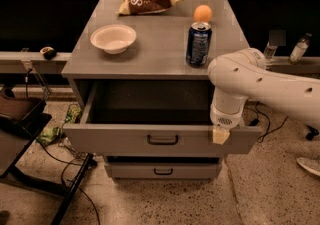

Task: Open top drawer

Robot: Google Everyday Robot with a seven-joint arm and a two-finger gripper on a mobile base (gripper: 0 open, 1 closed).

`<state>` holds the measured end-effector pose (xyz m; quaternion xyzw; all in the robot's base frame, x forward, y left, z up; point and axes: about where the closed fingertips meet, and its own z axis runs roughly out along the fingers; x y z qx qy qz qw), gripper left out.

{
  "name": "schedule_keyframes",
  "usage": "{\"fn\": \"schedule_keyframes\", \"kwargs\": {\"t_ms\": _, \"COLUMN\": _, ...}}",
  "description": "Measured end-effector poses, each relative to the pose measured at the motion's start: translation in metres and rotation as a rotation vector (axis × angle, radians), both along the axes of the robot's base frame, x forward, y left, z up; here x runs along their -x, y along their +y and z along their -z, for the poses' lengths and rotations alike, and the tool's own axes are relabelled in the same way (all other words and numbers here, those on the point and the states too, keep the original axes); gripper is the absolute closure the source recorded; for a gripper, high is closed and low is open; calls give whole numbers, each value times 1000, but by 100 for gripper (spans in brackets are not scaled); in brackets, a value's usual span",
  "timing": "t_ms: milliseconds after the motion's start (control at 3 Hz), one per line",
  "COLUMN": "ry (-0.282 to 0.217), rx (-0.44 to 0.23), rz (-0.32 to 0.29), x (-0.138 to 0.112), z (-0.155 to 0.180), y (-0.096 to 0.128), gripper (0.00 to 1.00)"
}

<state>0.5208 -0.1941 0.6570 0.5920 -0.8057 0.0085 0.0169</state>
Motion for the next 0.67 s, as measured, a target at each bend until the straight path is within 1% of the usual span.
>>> {"fn": "schedule_keyframes", "kwargs": {"t_ms": 333, "ry": 1, "rx": -1, "rz": -1, "x": 4, "z": 0, "y": -1, "gripper": 100}}
{"fn": "schedule_keyframes", "kwargs": {"t_ms": 667, "ry": 5, "rx": -2, "rz": -5, "x": 13, "z": 1, "y": -3, "gripper": 100}}
